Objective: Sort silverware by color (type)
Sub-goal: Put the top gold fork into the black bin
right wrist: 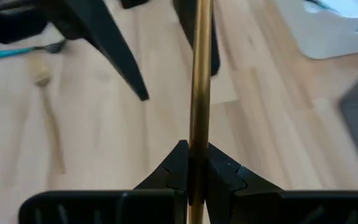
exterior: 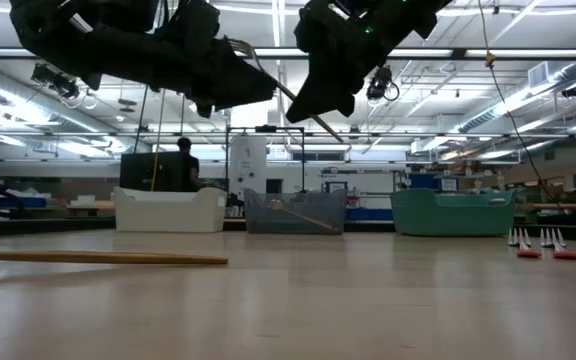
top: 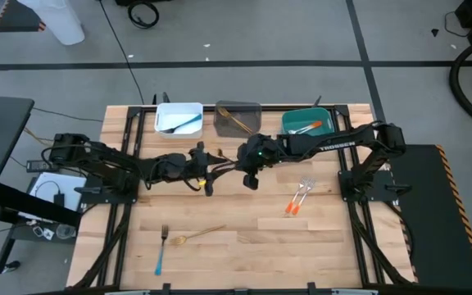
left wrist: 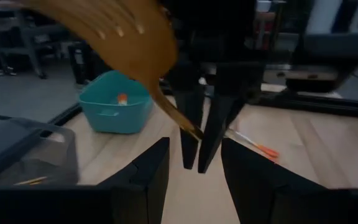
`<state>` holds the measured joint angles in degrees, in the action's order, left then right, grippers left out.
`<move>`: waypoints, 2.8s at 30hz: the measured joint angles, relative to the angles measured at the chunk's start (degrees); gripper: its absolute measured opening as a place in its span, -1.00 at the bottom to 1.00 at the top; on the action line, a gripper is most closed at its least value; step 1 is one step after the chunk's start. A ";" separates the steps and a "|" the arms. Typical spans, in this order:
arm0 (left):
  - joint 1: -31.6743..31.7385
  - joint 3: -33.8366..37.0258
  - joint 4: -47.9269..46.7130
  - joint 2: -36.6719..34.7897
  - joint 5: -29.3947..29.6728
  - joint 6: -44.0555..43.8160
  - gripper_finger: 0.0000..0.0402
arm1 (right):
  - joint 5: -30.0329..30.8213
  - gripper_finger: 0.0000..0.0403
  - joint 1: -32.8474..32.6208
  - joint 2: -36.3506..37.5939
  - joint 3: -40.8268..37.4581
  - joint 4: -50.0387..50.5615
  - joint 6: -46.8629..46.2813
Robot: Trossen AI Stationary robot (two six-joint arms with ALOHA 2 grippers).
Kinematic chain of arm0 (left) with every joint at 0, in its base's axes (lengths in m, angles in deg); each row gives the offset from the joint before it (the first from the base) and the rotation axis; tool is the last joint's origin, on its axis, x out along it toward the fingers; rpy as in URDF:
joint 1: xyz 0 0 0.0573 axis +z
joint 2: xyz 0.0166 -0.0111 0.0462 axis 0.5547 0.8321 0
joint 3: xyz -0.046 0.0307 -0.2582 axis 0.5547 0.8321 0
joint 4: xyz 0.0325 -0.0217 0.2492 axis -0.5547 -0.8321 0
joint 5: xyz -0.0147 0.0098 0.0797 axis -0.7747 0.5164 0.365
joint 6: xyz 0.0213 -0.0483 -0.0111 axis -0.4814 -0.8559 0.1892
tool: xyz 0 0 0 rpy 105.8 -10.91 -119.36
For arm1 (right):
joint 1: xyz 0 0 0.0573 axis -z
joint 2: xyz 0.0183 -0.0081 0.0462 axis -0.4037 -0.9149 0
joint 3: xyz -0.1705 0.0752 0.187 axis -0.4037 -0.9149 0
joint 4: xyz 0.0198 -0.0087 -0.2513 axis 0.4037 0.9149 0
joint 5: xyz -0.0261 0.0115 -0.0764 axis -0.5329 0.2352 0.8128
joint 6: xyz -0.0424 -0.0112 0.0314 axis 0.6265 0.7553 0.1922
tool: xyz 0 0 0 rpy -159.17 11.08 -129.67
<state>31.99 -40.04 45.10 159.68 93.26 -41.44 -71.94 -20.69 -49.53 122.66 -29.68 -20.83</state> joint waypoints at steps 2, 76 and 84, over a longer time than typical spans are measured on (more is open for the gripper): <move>0.06 0.04 -0.25 0.10 -1.25 -0.22 -0.24 | -1.40 -0.82 -0.18 0.03 0.07 -0.42 0.29; 0.86 0.09 18.30 0.37 2.20 0.65 -0.84 | 39.16 -0.89 -11.15 0.55 2.67 -10.64 21.76; 0.84 0.09 18.17 0.38 1.99 2.00 -0.83 | 38.81 -0.89 -11.09 0.55 2.71 -10.19 21.38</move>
<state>32.83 -39.95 63.27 160.07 95.25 -39.44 -33.13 -31.78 -48.98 125.37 -39.87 0.55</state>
